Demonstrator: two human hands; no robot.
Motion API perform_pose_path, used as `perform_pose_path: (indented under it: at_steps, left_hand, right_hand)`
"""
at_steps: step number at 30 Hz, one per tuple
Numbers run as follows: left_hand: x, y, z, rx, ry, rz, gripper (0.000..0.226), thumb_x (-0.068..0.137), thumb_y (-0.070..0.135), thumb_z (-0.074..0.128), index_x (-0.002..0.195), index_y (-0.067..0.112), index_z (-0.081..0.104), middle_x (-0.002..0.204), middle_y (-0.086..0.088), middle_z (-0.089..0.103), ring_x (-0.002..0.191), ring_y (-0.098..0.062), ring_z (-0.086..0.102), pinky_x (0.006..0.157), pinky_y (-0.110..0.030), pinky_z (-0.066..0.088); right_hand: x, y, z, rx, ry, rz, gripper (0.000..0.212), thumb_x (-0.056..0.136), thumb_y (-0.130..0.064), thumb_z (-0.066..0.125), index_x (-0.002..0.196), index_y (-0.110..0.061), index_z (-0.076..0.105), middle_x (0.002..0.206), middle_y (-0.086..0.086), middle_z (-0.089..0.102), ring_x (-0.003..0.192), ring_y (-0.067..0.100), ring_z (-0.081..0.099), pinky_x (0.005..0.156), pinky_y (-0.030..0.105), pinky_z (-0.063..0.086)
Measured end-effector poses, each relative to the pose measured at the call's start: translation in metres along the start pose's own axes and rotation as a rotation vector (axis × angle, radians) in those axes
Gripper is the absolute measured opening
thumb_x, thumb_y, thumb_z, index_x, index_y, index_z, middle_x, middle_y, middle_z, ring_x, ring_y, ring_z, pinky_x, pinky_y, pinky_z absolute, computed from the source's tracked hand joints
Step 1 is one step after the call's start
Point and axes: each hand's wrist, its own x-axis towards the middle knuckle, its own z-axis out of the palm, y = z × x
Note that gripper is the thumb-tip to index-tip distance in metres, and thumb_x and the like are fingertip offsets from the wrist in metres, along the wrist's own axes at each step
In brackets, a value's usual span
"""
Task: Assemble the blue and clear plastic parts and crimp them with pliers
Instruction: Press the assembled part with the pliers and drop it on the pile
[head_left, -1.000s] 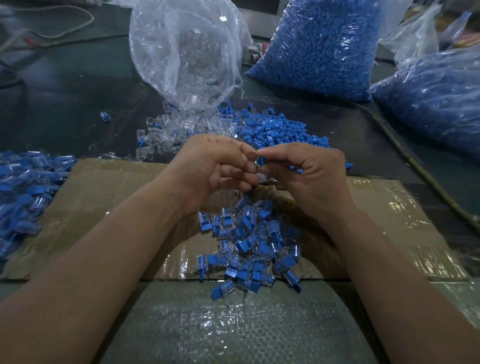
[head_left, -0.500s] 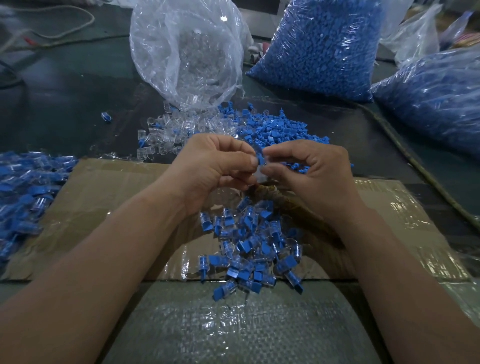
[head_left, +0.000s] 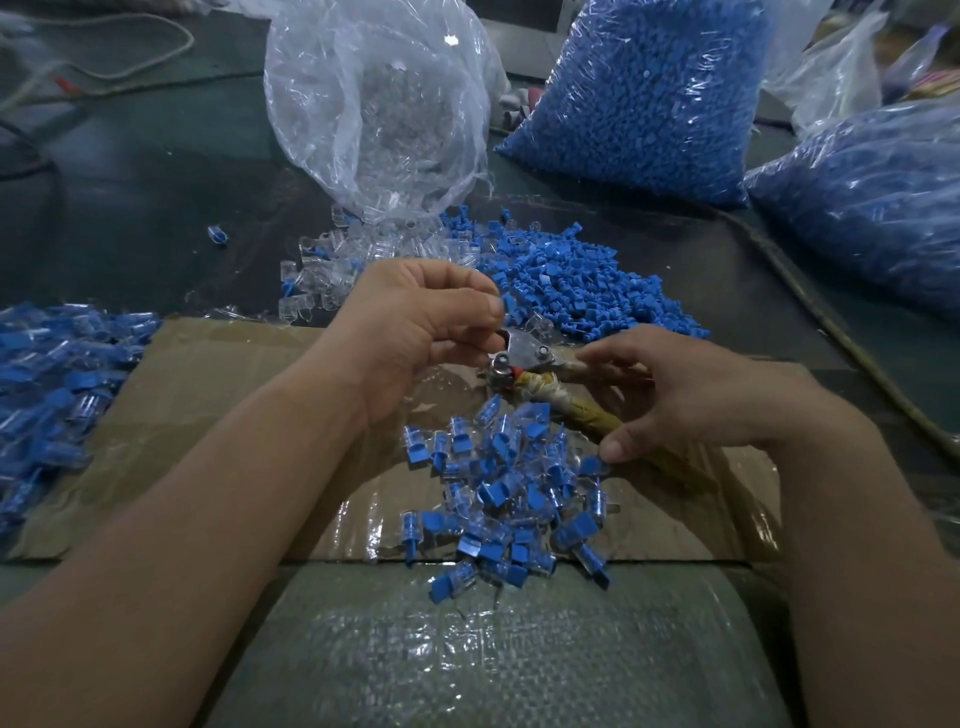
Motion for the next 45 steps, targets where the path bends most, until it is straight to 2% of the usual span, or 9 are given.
perform_pose_path:
  at_steps: [5, 10, 14, 21, 26, 32, 35, 40, 45]
  left_hand:
    - [0.001, 0.0, -0.001, 0.013, -0.015, -0.006, 0.015, 0.056, 0.009, 0.066, 0.07, 0.006, 0.061, 0.057, -0.002, 0.065, 0.051, -0.013, 0.063, 0.048, -0.018, 0.051]
    - [0.001, 0.0, -0.001, 0.017, -0.02, -0.004, 0.016, 0.056, 0.008, 0.065, 0.071, 0.005, 0.06, 0.056, -0.002, 0.065, 0.05, -0.012, 0.062, 0.048, -0.017, 0.051]
    - [0.002, 0.0, -0.001, -0.007, -0.017, 0.002, 0.017, 0.057, 0.007, 0.065, 0.072, 0.004, 0.06, 0.056, -0.003, 0.065, 0.05, -0.012, 0.063, 0.048, -0.017, 0.051]
    - [0.004, -0.002, -0.003, -0.027, 0.031, 0.062, 0.017, 0.058, 0.01, 0.064, 0.074, 0.005, 0.059, 0.057, -0.001, 0.065, 0.053, -0.012, 0.064, 0.05, -0.018, 0.052]
    - [0.005, -0.003, -0.006, -0.017, 0.146, 0.151, 0.009, 0.076, 0.0, 0.061, 0.075, 0.009, 0.058, 0.058, 0.003, 0.065, 0.055, -0.011, 0.064, 0.051, -0.018, 0.051]
    - [0.003, -0.005, 0.0, 0.051, 0.181, 0.205, 0.016, 0.081, -0.004, 0.058, 0.075, 0.01, 0.058, 0.059, 0.004, 0.065, 0.058, -0.009, 0.064, 0.053, -0.018, 0.052]
    - [0.002, -0.005, 0.002, 0.061, 0.186, 0.218, 0.018, 0.082, -0.005, 0.058, 0.074, 0.01, 0.058, 0.06, 0.004, 0.064, 0.058, -0.008, 0.063, 0.055, -0.019, 0.052]
    - [0.001, -0.006, 0.004, 0.082, 0.203, 0.24, 0.019, 0.083, -0.005, 0.058, 0.074, 0.012, 0.058, 0.064, 0.003, 0.065, 0.06, -0.009, 0.063, 0.056, -0.019, 0.052]
    - [0.002, -0.007, 0.003, 0.089, 0.222, 0.258, 0.02, 0.083, -0.004, 0.058, 0.074, 0.013, 0.059, 0.062, 0.004, 0.065, 0.06, -0.008, 0.064, 0.055, -0.019, 0.052]
  right_hand:
    - [0.001, -0.001, 0.001, -0.027, 0.084, -0.018, 0.073, 0.056, -0.04, 0.083, 0.122, -0.037, 0.05, 0.102, -0.021, 0.044, 0.09, -0.003, 0.044, 0.066, 0.012, 0.033]
    - [0.007, -0.009, 0.005, -0.126, 0.173, -0.031, 0.038, 0.066, -0.03, 0.074, 0.096, -0.038, 0.052, 0.087, -0.019, 0.048, 0.08, 0.001, 0.046, 0.063, 0.019, 0.036]
    - [0.015, -0.011, 0.009, -0.276, 0.239, -0.06, 0.018, 0.075, -0.018, 0.065, 0.085, -0.028, 0.054, 0.079, -0.01, 0.049, 0.075, 0.008, 0.047, 0.056, 0.022, 0.031]
    - [0.019, -0.006, 0.015, -0.285, 0.32, -0.035, 0.017, 0.079, -0.017, 0.059, 0.087, -0.028, 0.05, 0.082, -0.01, 0.042, 0.079, 0.011, 0.042, 0.058, 0.025, 0.031]
    - [0.017, -0.004, 0.014, -0.234, 0.484, -0.006, 0.018, 0.081, -0.019, 0.06, 0.093, -0.024, 0.048, 0.088, -0.005, 0.042, 0.08, 0.013, 0.04, 0.065, 0.028, 0.029]
    - [0.015, -0.011, 0.02, -0.027, 0.635, -0.091, 0.015, 0.088, -0.032, 0.054, 0.086, -0.028, 0.039, 0.074, -0.012, 0.044, 0.065, 0.004, 0.04, 0.053, 0.024, 0.026]
    - [0.013, -0.018, 0.024, 0.044, 0.642, -0.16, 0.016, 0.086, -0.031, 0.054, 0.089, -0.03, 0.038, 0.077, -0.014, 0.044, 0.068, 0.002, 0.043, 0.055, 0.026, 0.029]
    - [0.014, -0.023, 0.027, 0.033, 0.572, -0.207, 0.017, 0.083, -0.03, 0.053, 0.095, -0.027, 0.041, 0.085, -0.01, 0.043, 0.073, 0.01, 0.042, 0.06, 0.024, 0.03]
    - [0.014, -0.023, 0.027, 0.041, 0.524, -0.22, 0.018, 0.086, -0.026, 0.057, 0.096, -0.027, 0.042, 0.084, -0.015, 0.041, 0.075, 0.002, 0.042, 0.062, 0.018, 0.031]
